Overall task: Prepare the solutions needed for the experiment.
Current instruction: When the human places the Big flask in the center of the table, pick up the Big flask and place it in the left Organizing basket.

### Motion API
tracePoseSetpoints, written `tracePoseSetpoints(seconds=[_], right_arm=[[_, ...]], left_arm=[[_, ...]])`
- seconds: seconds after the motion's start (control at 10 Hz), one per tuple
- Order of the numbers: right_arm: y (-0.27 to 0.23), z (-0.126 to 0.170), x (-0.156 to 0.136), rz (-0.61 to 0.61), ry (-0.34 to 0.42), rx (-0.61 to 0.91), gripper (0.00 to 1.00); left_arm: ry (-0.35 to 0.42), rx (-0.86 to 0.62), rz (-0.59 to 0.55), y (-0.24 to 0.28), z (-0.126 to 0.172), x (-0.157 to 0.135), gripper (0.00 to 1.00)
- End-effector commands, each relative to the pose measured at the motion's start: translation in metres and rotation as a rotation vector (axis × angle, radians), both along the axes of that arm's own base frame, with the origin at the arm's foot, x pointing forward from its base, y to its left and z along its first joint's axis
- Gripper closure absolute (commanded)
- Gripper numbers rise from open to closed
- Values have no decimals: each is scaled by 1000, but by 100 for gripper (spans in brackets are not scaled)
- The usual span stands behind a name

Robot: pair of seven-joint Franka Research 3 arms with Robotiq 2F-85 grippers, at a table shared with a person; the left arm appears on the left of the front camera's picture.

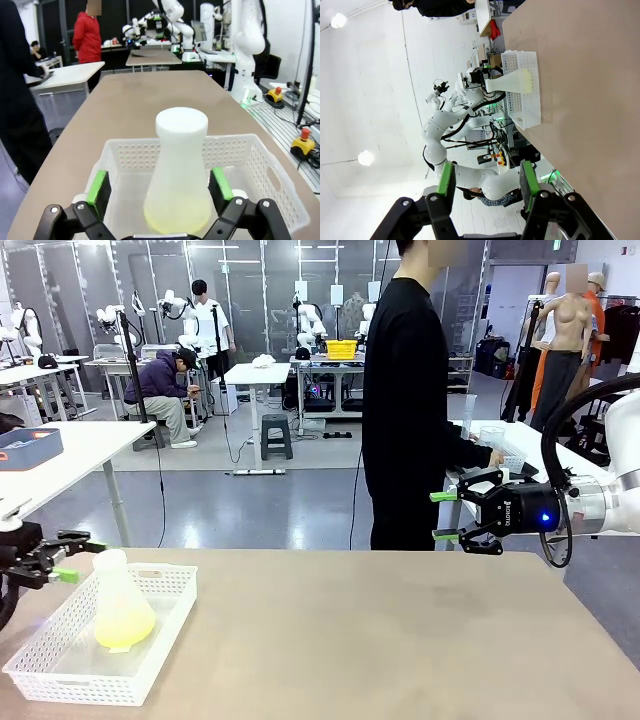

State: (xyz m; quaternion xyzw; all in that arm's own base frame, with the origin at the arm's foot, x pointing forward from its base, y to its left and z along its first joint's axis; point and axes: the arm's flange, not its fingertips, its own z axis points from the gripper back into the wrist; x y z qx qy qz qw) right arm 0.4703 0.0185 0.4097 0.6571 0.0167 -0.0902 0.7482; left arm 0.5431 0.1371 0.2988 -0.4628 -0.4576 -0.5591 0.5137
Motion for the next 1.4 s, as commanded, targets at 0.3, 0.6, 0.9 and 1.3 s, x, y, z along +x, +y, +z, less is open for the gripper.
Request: tracePoseSetpoints(seconds=[0.3, 0.6, 0.9, 1.3], right_arm=[[0, 1, 0, 2, 0, -2, 34], [0, 1, 0, 2, 0, -2, 34], [0, 1, 0, 2, 0, -2, 34], [0, 1, 0, 2, 0, -2, 34]], left_arm=[[454, 140, -66, 32, 67, -20, 0], [409, 127, -25, 34, 60, -24, 0], [409, 127, -25, 34, 60, -24, 0], [810, 191, 31, 29, 86, -77, 0]])
